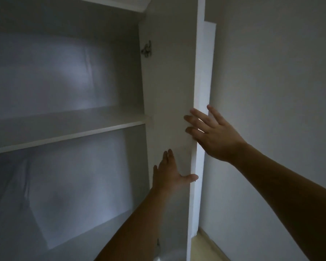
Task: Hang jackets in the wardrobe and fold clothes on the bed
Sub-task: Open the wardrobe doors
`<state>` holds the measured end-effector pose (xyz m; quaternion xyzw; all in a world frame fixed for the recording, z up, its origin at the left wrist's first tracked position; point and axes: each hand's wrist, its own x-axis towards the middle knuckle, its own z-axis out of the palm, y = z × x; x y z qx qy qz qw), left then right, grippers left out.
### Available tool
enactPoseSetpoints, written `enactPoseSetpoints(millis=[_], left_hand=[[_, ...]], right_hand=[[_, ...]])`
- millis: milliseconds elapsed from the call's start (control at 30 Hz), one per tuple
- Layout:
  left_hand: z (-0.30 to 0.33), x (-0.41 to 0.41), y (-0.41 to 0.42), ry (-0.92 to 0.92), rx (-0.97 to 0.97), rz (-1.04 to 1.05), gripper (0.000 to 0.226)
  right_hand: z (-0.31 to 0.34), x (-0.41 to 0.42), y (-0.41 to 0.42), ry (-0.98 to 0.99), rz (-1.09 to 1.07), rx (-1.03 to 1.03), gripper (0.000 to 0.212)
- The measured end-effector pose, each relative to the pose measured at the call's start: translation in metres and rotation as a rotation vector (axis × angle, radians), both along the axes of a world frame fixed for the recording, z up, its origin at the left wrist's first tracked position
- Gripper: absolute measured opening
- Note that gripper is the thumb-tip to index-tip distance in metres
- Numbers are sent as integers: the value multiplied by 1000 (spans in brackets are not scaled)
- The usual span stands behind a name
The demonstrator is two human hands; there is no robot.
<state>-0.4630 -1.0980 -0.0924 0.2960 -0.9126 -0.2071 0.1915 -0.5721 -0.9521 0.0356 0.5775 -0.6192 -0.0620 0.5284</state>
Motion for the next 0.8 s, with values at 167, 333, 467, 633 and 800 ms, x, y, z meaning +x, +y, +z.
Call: enactPoseSetpoints(millis=[167, 333, 467, 633, 800], left_hand=[[-3, -57, 23, 59, -124, 15, 135], [-1, -90, 37, 100, -141, -6, 130], [2, -97, 44, 117, -131, -17, 127], [9, -87, 48, 70, -158, -44, 121], [17, -57, 60, 35, -344, -82, 99]], right_hand=[[-4, -45, 23, -2, -134, 6, 39], [0, -65, 35, -20, -192, 8, 46], [3, -67, 41, -68, -256, 50, 47], [2, -52, 64, -304, -240, 96, 45], [-8, -26, 111, -618, -262, 1, 53]])
